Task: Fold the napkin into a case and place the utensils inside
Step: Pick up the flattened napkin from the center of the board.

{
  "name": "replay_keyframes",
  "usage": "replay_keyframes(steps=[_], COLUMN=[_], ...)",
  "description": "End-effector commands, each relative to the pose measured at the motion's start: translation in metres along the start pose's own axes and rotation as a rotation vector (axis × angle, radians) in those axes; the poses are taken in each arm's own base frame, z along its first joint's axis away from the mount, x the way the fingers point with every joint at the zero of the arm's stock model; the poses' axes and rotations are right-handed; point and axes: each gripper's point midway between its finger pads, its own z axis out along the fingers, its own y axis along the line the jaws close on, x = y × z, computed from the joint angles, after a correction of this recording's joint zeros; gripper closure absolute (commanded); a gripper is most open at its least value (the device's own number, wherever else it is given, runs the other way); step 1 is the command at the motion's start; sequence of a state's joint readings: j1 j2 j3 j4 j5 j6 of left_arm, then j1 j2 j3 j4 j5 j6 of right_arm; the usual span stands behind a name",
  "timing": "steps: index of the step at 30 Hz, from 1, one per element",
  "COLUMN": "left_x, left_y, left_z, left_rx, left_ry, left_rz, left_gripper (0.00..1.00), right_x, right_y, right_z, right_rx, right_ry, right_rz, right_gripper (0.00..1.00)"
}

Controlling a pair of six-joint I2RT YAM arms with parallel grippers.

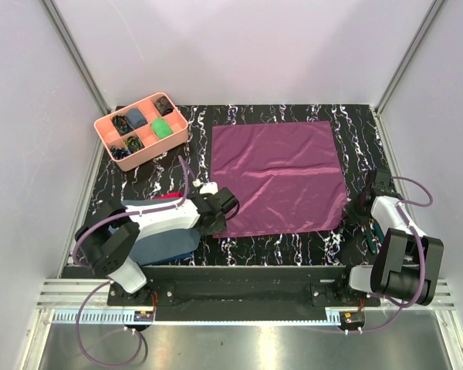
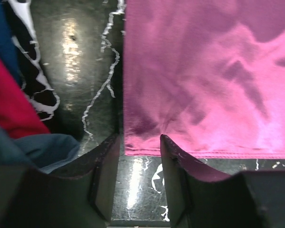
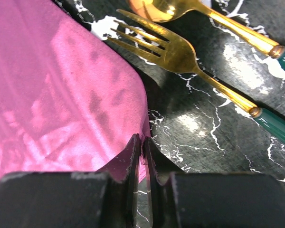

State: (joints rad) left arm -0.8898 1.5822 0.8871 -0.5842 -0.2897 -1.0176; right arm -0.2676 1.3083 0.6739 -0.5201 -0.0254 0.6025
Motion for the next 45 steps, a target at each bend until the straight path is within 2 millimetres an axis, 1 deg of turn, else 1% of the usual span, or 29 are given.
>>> replay_keyframes(steps=[1, 5, 7, 11, 13, 14, 18, 20, 22, 24, 27, 28, 29, 31, 33, 36, 38, 39, 40, 41, 42, 43, 45], left_x=[-0.013, -0.003, -0.002, 0.002, 0.005, 0.005, 0.008, 0.007, 0.006, 0.004, 0.001, 0.001, 0.001, 0.000, -0.002, -0.014, -0.030, -0.035, -0.044, -0.052, -0.056, -0.062, -0.065], left_y=[-0.003, -0.003, -0.002, 0.000, 0.001, 0.001, 0.004, 0.001, 0.000, -0.002, -0.008, -0.008, -0.010, -0.009, -0.009, -0.013, -0.020, -0.022, -0.027, -0.033, -0.035, -0.038, -0.038], left_z=[-0.005, 0.000, 0.001, 0.007, 0.008, 0.009, 0.010, 0.010, 0.010, 0.010, 0.009, 0.009, 0.010, 0.010, 0.009, -0.003, -0.020, -0.026, -0.039, -0.048, -0.055, -0.068, -0.076], left_rx=[-0.029, -0.041, -0.049, -0.068, -0.071, -0.069, -0.059, -0.038, -0.029, -0.015, 0.019, 0.022, 0.027, 0.024, 0.024, 0.056, 0.096, 0.113, 0.152, 0.191, 0.213, 0.249, 0.259], left_ry=[-0.052, -0.024, -0.020, -0.007, -0.002, -0.003, -0.011, -0.017, -0.023, -0.033, -0.045, -0.045, -0.046, -0.048, -0.059, -0.103, -0.157, -0.179, -0.215, -0.248, -0.265, -0.290, -0.298], left_rz=[-0.044, -0.041, -0.039, -0.049, -0.055, -0.060, -0.069, -0.065, -0.055, -0.043, -0.037, -0.034, -0.030, -0.029, -0.019, 0.010, 0.049, 0.054, 0.051, 0.080, 0.087, 0.084, 0.076], left_gripper=[0.57, 0.55, 0.53, 0.54, 0.57, 0.62, 0.65, 0.65, 0.68, 0.72, 0.75, 0.81, 0.85, 0.99, 1.00, 1.00, 1.00, 1.00, 1.00, 1.00, 1.00, 1.00, 1.00], right_x=[-0.005, -0.005, -0.005, -0.005, -0.006, -0.006, -0.007, -0.007, -0.006, -0.006, -0.006, -0.006, -0.005, -0.004, -0.005, -0.006, -0.011, -0.014, -0.020, -0.022, -0.025, -0.028, -0.029], right_y=[0.010, 0.012, 0.012, 0.012, 0.012, 0.012, 0.012, 0.011, 0.011, 0.012, 0.013, 0.013, 0.014, 0.014, 0.016, 0.020, 0.027, 0.032, 0.038, 0.042, 0.049, 0.053, 0.060], right_z=[-0.004, -0.004, -0.004, -0.005, -0.006, -0.006, -0.007, -0.008, -0.009, -0.011, -0.011, -0.011, -0.011, -0.011, -0.012, -0.017, -0.025, -0.034, -0.042, -0.048, -0.060, -0.067, -0.077], right_rx=[-0.059, -0.069, -0.073, -0.073, -0.074, -0.073, -0.073, -0.071, -0.076, -0.084, -0.087, -0.089, -0.092, -0.097, -0.105, -0.133, -0.165, -0.192, -0.213, -0.235, -0.279, -0.301, -0.336], right_ry=[-0.020, -0.020, -0.018, -0.023, -0.030, -0.031, -0.040, -0.043, -0.044, -0.047, -0.048, -0.047, -0.045, -0.039, -0.040, -0.047, -0.066, -0.086, -0.107, -0.123, -0.146, -0.162, -0.171], right_rz=[-0.026, -0.029, -0.030, -0.030, -0.028, -0.028, -0.027, -0.022, -0.016, -0.015, -0.014, -0.017, -0.017, -0.019, -0.024, -0.039, -0.059, -0.064, -0.070, -0.076, -0.080, -0.074, -0.073], right_gripper=[0.88, 0.88, 0.88, 0.88, 0.88, 0.88, 0.88, 0.88, 0.88, 0.88, 0.88, 0.88, 0.88, 0.89, 0.89, 0.90, 0.92, 0.92, 0.92, 0.93, 0.93, 0.93, 0.94])
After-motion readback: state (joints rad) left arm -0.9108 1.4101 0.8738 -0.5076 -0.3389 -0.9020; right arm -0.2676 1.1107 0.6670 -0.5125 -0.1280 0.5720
